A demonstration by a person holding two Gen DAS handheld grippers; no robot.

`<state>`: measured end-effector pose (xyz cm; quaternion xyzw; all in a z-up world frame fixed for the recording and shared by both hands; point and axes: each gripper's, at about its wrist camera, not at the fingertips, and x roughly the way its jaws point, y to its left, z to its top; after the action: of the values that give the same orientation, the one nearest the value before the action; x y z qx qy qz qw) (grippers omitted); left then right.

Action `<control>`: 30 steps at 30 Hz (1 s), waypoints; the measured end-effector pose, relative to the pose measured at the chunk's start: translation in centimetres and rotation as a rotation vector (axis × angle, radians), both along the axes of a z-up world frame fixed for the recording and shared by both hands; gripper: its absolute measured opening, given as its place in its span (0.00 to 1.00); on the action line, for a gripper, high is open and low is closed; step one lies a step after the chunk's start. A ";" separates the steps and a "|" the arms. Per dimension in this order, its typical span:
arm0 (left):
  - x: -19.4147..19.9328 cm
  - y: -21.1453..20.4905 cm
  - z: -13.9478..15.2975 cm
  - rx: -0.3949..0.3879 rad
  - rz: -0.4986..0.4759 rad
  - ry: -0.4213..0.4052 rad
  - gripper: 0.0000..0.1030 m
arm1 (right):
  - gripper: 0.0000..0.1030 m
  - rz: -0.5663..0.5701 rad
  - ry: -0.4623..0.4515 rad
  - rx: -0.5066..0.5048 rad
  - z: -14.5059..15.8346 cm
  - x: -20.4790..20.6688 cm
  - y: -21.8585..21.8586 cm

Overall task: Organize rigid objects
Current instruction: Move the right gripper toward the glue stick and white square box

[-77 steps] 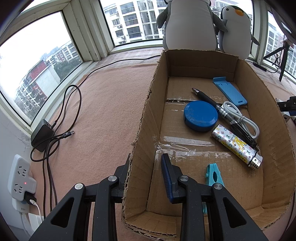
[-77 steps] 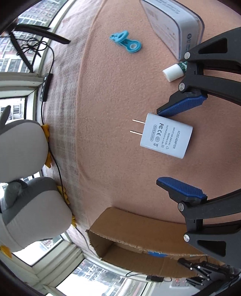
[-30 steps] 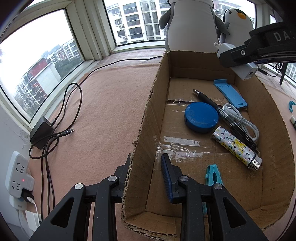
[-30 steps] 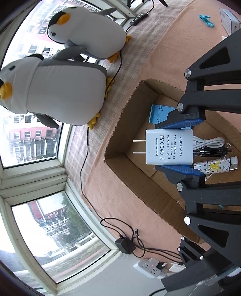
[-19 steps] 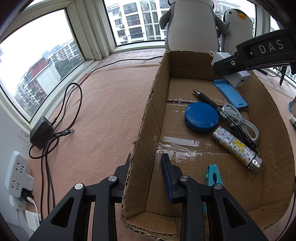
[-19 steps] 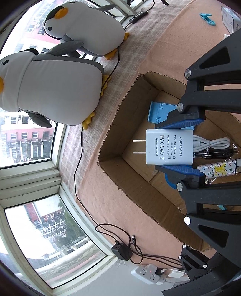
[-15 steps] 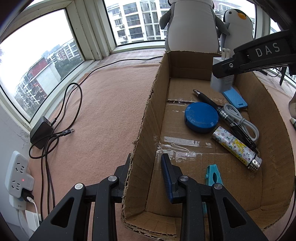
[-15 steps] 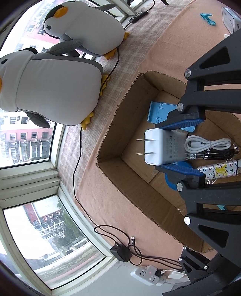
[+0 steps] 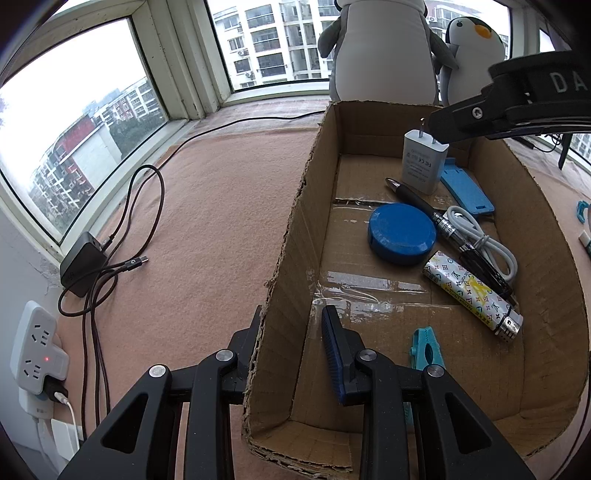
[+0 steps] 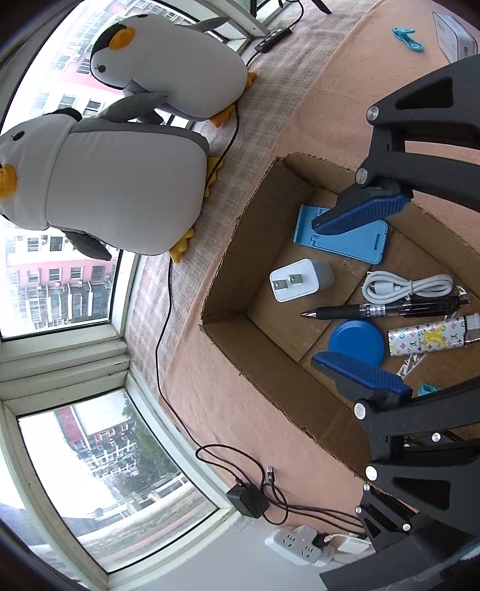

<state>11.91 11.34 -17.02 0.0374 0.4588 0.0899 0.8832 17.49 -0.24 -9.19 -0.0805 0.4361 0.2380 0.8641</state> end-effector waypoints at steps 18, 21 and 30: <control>-0.1 0.2 0.0 0.005 -0.001 0.001 0.29 | 0.60 -0.288 0.028 0.158 2.7 -6.5 -16.2; -0.2 0.2 0.0 0.008 0.000 0.001 0.29 | 0.60 -0.395 0.019 0.181 2.8 -7.5 -20.5; -0.1 0.0 0.0 0.021 0.002 0.005 0.30 | 0.38 -0.492 0.057 0.230 2.0 -4.6 -28.0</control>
<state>11.81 11.29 -17.02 0.0463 0.4601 0.0955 0.8815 12.85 -28.23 -7.21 0.1331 0.4370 0.0712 0.8867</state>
